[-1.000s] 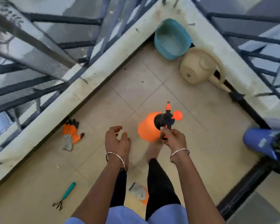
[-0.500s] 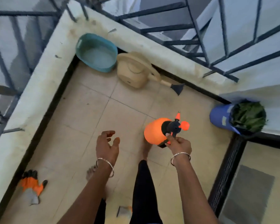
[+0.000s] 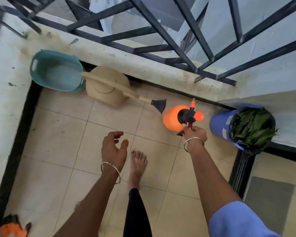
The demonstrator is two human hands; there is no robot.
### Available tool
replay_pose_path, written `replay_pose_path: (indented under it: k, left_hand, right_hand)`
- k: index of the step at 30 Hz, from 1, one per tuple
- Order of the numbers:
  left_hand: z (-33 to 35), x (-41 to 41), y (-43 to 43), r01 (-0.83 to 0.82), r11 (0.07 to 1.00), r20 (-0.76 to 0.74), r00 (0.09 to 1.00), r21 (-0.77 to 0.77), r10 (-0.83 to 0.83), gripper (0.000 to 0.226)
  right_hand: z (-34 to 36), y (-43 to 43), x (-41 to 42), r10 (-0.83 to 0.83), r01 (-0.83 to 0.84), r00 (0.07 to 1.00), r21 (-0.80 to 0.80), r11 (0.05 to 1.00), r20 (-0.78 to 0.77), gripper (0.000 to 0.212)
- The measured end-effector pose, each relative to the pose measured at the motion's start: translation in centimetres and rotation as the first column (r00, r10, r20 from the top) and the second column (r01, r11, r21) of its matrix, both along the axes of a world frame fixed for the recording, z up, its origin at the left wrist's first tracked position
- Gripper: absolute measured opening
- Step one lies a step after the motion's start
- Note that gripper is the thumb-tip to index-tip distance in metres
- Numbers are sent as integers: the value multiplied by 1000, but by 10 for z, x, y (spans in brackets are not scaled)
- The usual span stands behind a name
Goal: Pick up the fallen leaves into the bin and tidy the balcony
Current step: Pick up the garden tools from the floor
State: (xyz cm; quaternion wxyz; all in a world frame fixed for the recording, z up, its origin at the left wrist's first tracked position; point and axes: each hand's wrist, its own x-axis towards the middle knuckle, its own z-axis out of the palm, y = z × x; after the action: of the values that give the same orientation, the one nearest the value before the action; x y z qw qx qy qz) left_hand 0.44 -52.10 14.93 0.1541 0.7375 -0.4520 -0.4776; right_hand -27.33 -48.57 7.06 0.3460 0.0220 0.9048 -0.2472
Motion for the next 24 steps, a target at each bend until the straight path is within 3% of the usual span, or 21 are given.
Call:
replay_pose_path:
  k: [3,8,13,21,24]
  left_hand:
    - [-11,-13,-16,-2,1000,10,1000,4,2,27]
    - [-24,-29,-32,-21,999,23,1000,26,20,27]
    - [-31,-36,-34,-50,998,21,999,36,49,27]
    - [-29,-24,-29,-111,993,34,993,41,110,27]
    - [-24,-16,-24,-140,989,39,990,45,138,28]
  right_hand:
    - [-31,-24,-16,46,-47,998,-8,999,-46,45]
    - [-23,-69,-13,40,-41,997,-12,999,-67,39]
    - [-24,-84,-11,68,-71,996,-51,996,-50,14]
    - [-49,-60,-30,134,-131,988,-46,990,73,18]
    - [-63,-47,-35,126,-128,986,11,992,105,35]
